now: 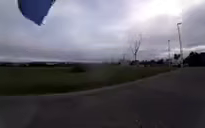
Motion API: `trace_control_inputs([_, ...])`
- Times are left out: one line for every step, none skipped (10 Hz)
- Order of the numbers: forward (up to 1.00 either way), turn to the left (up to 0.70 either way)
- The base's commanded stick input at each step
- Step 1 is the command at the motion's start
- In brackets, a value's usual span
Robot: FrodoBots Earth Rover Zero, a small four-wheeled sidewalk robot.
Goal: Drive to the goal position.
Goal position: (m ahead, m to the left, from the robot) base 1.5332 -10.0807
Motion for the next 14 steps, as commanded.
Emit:
trace_control_inputs([0.00, 0.85])
trace_control_inputs([0.00, 0.85])
trace_control_inputs([0.00, 0.85])
trace_control_inputs([0.00, 0.85])
trace_control_inputs([0.00, 0.85])
trace_control_inputs([0.00, 0.48])
trace_control_inputs([0.00, 0.10])
trace_control_inputs([0.00, 0.00])
trace_control_inputs([0.00, 0.00])
trace_control_inputs([0.00, 0.00])
trace_control_inputs([0.00, 0.00])
trace_control_inputs([0.00, 0.00])
trace_control_inputs([0.00, 0.00])
trace_control_inputs([0.00, 0.00])
